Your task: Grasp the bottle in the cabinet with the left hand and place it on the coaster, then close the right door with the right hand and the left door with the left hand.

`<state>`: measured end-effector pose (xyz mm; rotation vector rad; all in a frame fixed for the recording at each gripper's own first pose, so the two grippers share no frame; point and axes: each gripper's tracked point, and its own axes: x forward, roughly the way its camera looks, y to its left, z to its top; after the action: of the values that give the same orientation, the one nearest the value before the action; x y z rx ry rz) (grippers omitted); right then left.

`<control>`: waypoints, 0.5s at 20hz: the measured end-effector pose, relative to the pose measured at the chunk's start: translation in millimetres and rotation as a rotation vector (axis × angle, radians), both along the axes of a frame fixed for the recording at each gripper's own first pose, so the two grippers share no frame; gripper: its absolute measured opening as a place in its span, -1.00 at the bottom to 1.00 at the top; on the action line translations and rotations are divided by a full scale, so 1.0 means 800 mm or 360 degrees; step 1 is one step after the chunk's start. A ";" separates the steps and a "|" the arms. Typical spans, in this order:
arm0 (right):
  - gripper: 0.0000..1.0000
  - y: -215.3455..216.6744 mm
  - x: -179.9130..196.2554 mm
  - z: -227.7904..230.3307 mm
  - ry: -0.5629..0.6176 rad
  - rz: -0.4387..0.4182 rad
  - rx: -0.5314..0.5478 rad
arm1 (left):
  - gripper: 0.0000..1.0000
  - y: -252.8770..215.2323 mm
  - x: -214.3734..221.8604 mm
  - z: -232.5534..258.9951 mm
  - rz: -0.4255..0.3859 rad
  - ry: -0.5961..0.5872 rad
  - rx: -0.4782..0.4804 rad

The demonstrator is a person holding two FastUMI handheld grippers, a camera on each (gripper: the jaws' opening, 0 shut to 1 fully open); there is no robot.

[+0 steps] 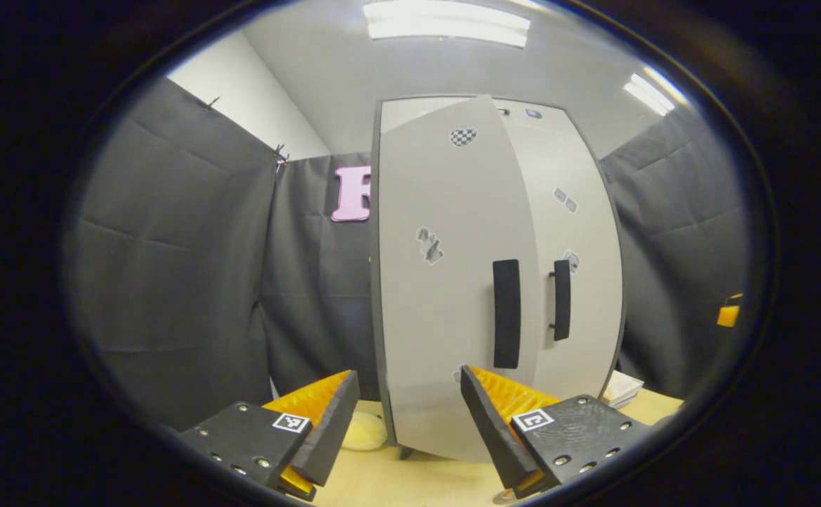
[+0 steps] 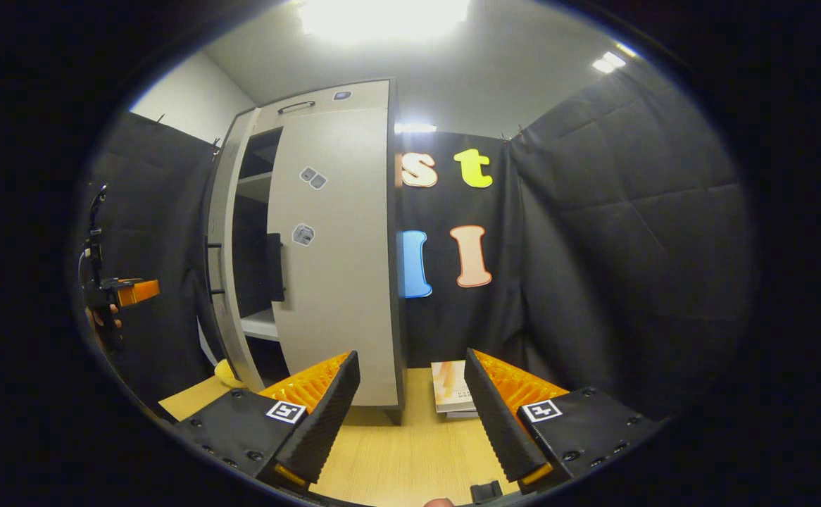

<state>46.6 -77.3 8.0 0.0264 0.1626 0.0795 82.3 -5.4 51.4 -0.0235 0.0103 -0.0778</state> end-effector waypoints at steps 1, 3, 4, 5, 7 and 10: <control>0.84 0.005 -0.001 0.004 -0.0010 0.0012 -0.0006 | 0.79 0.006 -0.008 -0.002 0.0014 0.0011 0.0005; 0.91 0.017 -0.003 0.010 -0.0027 0.0044 -0.0010 | 0.78 0.012 -0.012 0.001 0.0031 0.0021 -0.0006; 0.91 0.021 -0.004 0.012 -0.0034 0.0046 -0.0013 | 0.77 0.018 -0.020 -0.002 0.0042 0.0023 -0.0008; 0.91 0.025 -0.006 0.014 -0.0042 0.0049 -0.0013 | 0.77 0.024 -0.026 -0.004 0.0054 0.0025 -0.0002; 0.91 0.033 -0.010 0.017 -0.0063 0.0054 -0.0015 | 0.76 0.036 -0.035 -0.008 0.0072 0.0028 0.0021; 0.91 0.038 -0.012 0.020 -0.0087 0.0039 -0.0035 | 0.75 0.052 -0.046 -0.017 0.0090 0.0050 0.0042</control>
<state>37.3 -46.6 24.2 0.0003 0.1089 0.1027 45.8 36.0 38.1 0.0011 0.0417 -0.0206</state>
